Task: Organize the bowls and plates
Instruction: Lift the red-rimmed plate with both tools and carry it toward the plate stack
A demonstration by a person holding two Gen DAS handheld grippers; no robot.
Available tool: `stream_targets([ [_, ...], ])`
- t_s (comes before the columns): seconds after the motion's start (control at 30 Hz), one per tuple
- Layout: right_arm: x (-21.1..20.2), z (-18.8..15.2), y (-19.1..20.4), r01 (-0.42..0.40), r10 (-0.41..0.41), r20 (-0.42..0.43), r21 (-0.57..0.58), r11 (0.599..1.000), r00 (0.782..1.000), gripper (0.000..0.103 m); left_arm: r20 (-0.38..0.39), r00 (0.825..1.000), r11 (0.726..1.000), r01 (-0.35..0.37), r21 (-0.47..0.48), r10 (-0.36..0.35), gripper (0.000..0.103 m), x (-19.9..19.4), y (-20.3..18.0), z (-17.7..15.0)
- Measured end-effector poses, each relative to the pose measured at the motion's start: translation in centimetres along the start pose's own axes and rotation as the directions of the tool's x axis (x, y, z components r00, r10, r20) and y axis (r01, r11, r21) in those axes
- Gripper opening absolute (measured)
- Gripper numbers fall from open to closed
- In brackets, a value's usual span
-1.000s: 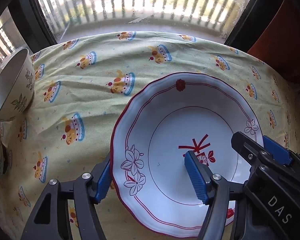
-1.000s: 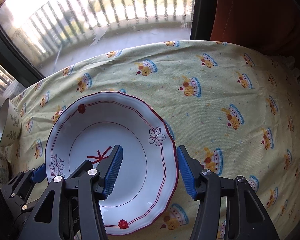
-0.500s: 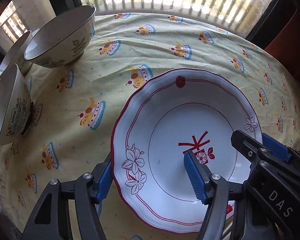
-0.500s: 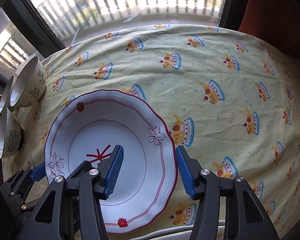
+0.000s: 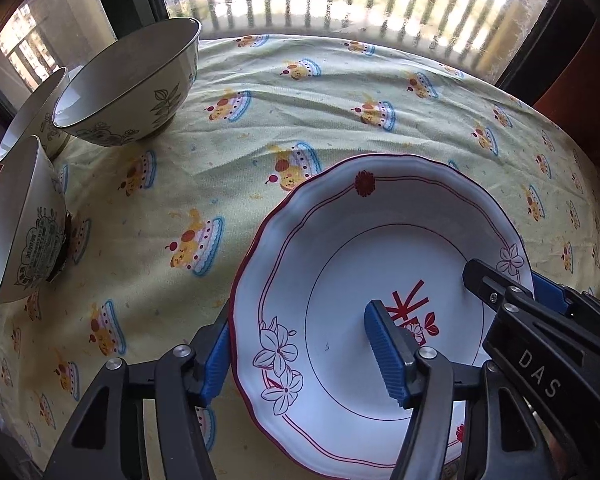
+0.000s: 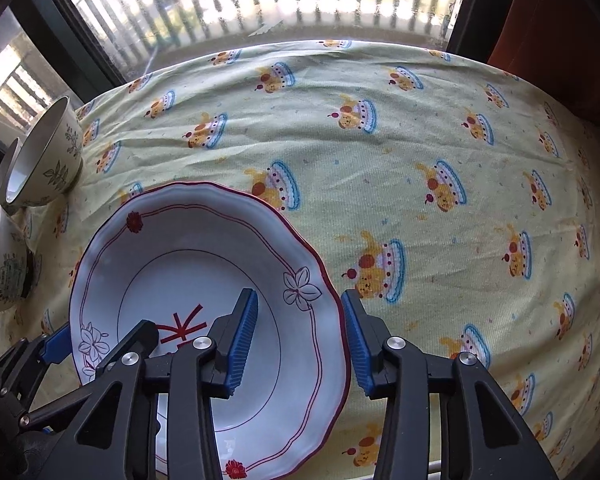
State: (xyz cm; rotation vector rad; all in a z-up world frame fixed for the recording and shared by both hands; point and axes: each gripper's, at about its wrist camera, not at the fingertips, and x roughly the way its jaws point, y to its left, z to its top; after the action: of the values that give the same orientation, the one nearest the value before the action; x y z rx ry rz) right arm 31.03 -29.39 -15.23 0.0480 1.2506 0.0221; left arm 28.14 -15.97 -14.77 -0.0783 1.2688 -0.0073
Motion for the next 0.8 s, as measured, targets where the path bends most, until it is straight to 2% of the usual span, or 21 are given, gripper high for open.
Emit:
stream_targets([
  [0.33,-0.8,0.0,0.6,0.035,-0.035,-0.009,0.013,0.999,0.999,0.047,0.005,1.000,1.000,0.013,0.020,-0.013,0.064,-1.0,0.3,0.0],
  [0.6,-4.6,-0.6,1.1,0.056,-0.058,0.035,0.041,0.998,0.998,0.047,0.047,0.998,0.998,0.044,0.034,-0.045,0.064,-4.3,1.1,-0.1],
  [0.8,-7.6,-1.9,2.2,0.077,-0.083,0.068,0.083,0.994,0.994,0.047,0.072,0.995,0.995,0.070,0.068,-0.075,0.063,-6.9,2.3,-1.4],
])
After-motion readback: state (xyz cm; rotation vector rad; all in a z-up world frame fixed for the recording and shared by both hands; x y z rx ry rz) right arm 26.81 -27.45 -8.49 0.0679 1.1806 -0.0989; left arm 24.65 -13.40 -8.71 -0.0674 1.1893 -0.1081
